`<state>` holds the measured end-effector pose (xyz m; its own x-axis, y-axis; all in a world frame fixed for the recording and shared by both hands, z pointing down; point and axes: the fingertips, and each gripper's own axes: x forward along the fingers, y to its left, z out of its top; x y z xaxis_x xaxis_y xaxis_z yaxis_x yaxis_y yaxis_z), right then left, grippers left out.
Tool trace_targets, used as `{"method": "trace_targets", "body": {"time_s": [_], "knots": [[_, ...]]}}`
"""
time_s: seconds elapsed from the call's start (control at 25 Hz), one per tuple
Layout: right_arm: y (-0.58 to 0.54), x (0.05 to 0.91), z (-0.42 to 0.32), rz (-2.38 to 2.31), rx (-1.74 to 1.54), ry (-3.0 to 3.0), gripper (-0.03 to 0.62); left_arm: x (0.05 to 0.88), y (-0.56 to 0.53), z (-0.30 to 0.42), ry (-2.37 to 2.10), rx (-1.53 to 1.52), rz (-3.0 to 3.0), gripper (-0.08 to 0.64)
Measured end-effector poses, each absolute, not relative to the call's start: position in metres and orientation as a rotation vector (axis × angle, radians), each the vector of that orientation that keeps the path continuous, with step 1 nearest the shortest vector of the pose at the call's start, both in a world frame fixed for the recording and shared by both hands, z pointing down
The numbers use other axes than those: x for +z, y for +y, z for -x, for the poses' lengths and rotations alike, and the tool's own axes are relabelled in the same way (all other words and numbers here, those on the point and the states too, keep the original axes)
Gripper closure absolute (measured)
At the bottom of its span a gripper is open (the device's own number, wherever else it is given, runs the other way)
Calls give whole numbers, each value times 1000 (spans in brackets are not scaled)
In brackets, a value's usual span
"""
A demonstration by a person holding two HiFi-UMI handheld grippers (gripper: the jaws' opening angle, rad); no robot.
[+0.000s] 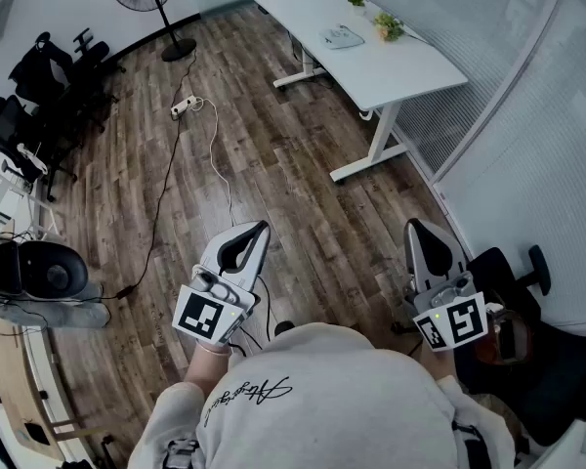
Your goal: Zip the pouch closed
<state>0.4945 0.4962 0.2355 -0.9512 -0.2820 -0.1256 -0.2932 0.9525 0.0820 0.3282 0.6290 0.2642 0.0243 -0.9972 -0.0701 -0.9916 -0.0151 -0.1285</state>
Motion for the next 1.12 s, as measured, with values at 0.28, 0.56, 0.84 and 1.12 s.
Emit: {"method": "trace_targets", "body": {"time_s": [0.28, 0.56, 0.84, 1.12], "knots": [[496, 240, -499, 419, 148, 3000, 592, 268, 627, -335, 2113, -55, 2142, 560], [501, 243, -496, 420, 162, 3009, 592, 270, 630, -337, 2116, -48, 2145, 560], [512, 246, -491, 363, 78, 3011, 591, 269, 635, -337, 2096, -39, 2154, 560], [521, 249, -487, 336, 87, 3028, 549, 270, 640, -333, 2112, 21, 2166, 558]]}}
